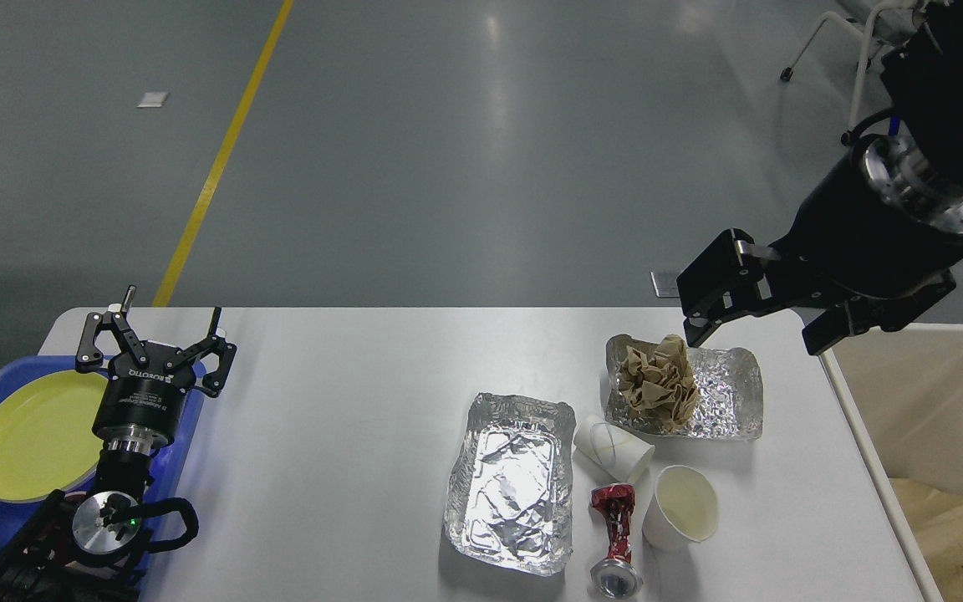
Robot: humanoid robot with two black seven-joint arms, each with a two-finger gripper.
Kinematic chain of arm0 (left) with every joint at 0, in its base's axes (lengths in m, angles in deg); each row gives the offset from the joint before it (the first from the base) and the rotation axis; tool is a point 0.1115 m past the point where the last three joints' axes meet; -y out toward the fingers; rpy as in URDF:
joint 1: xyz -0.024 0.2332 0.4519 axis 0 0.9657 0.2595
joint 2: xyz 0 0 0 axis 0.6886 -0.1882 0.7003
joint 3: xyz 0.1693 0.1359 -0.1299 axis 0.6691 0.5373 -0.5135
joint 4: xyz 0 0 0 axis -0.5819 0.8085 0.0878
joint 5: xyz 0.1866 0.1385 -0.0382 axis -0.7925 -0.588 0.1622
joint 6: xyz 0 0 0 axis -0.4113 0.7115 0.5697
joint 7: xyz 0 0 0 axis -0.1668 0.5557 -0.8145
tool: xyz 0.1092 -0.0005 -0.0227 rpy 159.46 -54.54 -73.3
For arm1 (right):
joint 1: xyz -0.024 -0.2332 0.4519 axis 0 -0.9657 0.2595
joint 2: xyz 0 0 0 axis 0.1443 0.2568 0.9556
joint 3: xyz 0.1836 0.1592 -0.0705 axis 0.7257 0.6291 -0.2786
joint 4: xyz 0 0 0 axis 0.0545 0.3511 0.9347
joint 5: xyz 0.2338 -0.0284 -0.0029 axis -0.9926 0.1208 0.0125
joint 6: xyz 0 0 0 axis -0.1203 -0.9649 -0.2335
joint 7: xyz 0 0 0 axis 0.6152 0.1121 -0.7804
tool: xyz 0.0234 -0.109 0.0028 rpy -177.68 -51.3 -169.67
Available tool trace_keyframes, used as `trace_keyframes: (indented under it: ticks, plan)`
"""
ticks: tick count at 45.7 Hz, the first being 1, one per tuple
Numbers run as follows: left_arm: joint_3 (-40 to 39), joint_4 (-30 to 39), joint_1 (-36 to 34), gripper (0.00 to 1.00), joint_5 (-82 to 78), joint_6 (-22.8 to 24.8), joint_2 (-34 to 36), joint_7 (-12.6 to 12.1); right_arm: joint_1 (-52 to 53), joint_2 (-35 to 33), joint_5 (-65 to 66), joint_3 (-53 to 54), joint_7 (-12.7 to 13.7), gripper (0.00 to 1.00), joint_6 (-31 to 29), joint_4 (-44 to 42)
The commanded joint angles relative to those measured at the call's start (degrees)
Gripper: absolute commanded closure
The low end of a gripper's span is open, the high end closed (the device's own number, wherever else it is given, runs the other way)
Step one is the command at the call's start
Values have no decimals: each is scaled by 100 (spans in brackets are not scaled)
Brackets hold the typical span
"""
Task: Tidy desktop
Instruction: 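Raise the right gripper and move it over the foil container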
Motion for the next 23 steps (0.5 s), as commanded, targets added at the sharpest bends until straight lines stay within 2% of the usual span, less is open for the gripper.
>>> trace_keyframes:
  ticks: [1, 23]
  plan:
    - [-1, 0, 0, 4, 0, -3, 1, -4, 7, 32, -4, 1, -1, 0, 0, 5]
    - [-1, 0, 0, 4, 0, 5, 1, -4, -520, 93, 13, -8, 17, 0, 123, -39]
